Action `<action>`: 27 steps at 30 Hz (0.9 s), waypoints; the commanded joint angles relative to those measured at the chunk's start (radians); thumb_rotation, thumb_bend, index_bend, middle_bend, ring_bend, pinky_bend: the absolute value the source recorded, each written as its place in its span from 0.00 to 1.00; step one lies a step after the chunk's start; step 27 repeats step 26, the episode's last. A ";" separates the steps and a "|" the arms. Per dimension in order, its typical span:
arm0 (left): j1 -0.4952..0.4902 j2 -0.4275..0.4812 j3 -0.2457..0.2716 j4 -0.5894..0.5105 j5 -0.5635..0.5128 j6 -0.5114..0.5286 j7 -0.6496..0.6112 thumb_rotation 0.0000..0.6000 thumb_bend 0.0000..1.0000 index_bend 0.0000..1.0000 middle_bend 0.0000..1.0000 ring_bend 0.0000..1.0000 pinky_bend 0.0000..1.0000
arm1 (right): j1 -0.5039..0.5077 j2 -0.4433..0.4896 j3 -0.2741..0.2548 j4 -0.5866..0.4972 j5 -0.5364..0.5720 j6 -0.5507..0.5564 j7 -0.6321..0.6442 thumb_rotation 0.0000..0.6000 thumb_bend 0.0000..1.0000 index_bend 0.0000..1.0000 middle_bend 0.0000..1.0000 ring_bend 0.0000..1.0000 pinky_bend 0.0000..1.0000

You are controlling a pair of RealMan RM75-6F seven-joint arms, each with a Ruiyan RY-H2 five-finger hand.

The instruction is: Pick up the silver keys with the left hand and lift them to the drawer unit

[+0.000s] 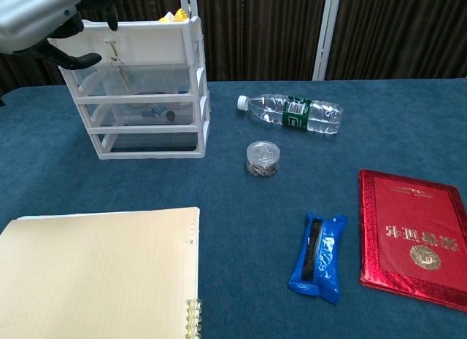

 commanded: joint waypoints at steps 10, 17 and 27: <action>0.331 0.228 0.136 -0.517 -0.085 0.197 0.030 1.00 0.22 0.06 0.14 0.16 0.24 | 0.003 0.001 -0.014 -0.003 -0.004 -0.015 -0.038 1.00 0.00 0.00 0.00 0.00 0.00; 0.475 0.346 0.244 -0.715 -0.181 0.191 -0.048 1.00 0.14 0.00 0.00 0.00 0.00 | 0.007 0.002 -0.020 -0.004 -0.010 -0.018 -0.073 1.00 0.00 0.00 0.00 0.00 0.00; 0.571 0.391 0.281 -0.705 -0.172 0.206 -0.179 1.00 0.13 0.00 0.00 0.00 0.00 | 0.001 -0.014 -0.018 0.013 -0.046 0.022 -0.075 1.00 0.00 0.00 0.00 0.00 0.00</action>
